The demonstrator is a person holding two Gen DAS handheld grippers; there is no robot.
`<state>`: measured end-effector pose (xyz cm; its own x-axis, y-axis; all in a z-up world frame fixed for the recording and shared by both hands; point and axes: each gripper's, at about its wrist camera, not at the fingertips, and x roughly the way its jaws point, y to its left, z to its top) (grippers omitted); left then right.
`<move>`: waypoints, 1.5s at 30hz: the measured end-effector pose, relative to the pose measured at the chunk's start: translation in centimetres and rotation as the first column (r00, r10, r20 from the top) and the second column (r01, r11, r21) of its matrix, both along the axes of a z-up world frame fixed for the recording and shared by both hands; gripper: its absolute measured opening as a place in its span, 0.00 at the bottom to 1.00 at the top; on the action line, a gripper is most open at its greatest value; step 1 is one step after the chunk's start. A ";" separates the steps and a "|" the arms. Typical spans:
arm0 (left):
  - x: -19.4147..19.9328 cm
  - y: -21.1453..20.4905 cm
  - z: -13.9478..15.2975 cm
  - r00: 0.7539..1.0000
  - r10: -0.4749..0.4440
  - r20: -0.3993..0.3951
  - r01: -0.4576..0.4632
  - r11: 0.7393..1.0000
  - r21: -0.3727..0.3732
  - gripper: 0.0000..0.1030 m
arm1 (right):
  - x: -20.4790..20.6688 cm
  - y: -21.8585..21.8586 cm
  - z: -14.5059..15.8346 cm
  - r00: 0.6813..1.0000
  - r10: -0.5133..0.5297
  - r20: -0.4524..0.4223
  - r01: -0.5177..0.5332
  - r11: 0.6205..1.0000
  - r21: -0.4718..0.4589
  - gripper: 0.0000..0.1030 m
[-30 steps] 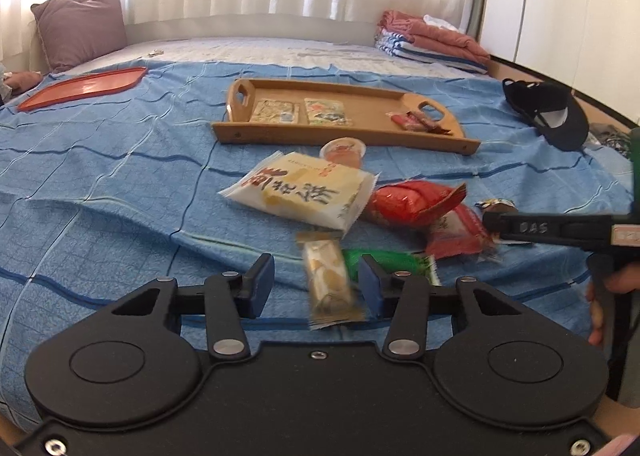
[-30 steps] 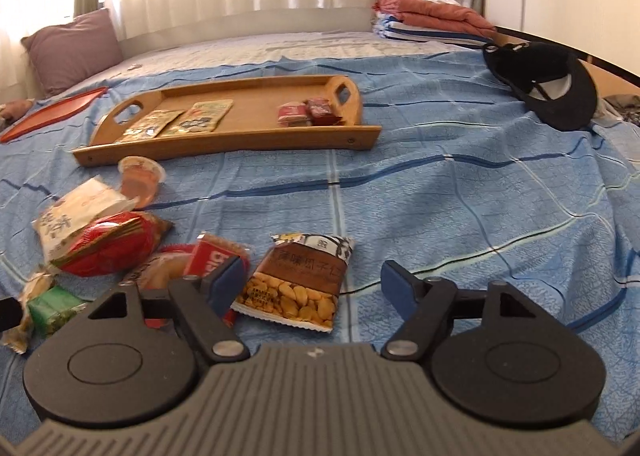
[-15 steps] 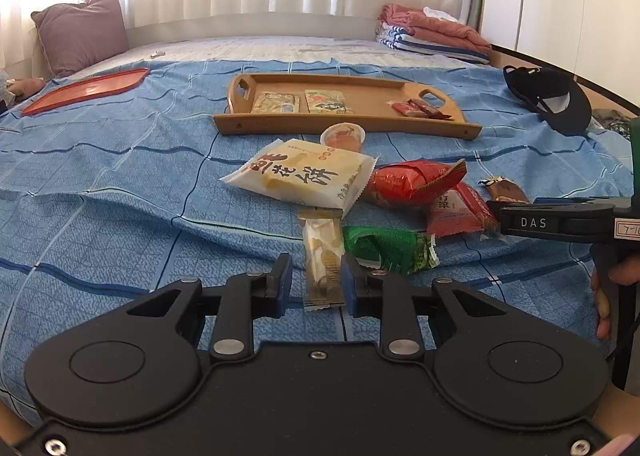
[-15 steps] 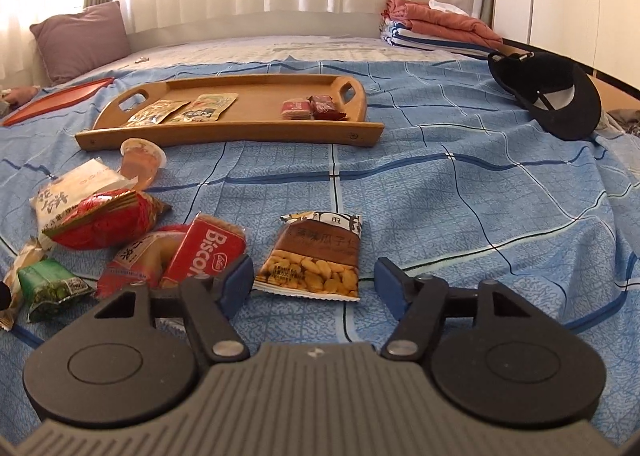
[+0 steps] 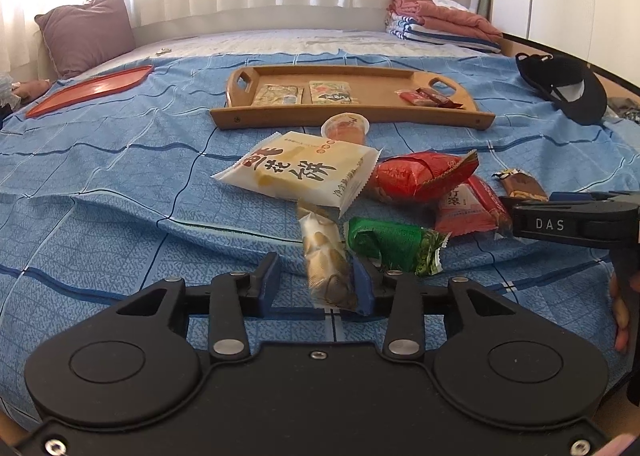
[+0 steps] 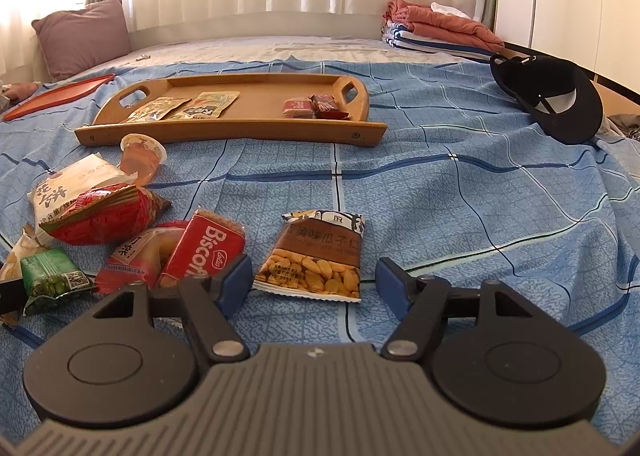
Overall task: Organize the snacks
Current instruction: 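Grasp the cream wafer bar with the left tool while the right tool grasps the peanut pack, then carry the wafer bar and peanut pack onto the tray and open both tools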
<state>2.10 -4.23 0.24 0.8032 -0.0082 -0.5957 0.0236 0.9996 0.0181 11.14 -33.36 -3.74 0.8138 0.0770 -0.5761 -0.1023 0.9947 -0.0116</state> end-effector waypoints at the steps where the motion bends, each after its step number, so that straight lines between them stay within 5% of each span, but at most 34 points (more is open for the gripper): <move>1: 0.1 -0.1 -0.1 1.000 0.000 0.002 0.000 1.000 0.006 0.38 | 0.0 0.0 0.0 1.000 0.000 0.000 0.000 1.000 0.000 0.76; 9: 0.8 -0.7 -0.4 1.000 -0.003 0.000 0.003 0.999 0.053 0.45 | 0.3 0.0 0.0 1.000 0.003 -0.001 -0.003 1.000 0.005 0.76; 11: 0.8 -0.5 -0.2 1.000 -0.005 -0.003 0.005 0.999 0.037 0.38 | 0.4 -0.1 0.3 1.000 0.003 -0.002 -0.003 1.000 0.018 0.73; 12: 0.8 -0.4 -0.1 1.000 -0.009 -0.004 0.009 1.000 0.030 0.23 | 0.5 -0.2 0.4 1.000 0.001 -0.002 -0.001 1.000 0.030 0.69; 14: 0.7 -0.3 0.2 1.000 -0.016 -0.009 0.016 1.000 0.026 0.20 | 0.8 -0.4 0.6 1.000 -0.001 -0.009 0.002 0.999 0.051 0.56; 45: 1.7 3.4 9.0 0.991 -0.028 0.128 0.034 0.998 -0.047 0.19 | 2.3 -2.1 6.0 0.998 -0.017 0.062 0.004 0.979 0.201 0.54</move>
<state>3.78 -0.82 9.22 0.8714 -0.0605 -0.4868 0.0549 0.9982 -0.0257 13.41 -35.49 2.27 0.8492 0.1772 -0.4975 -0.0971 0.9784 0.1827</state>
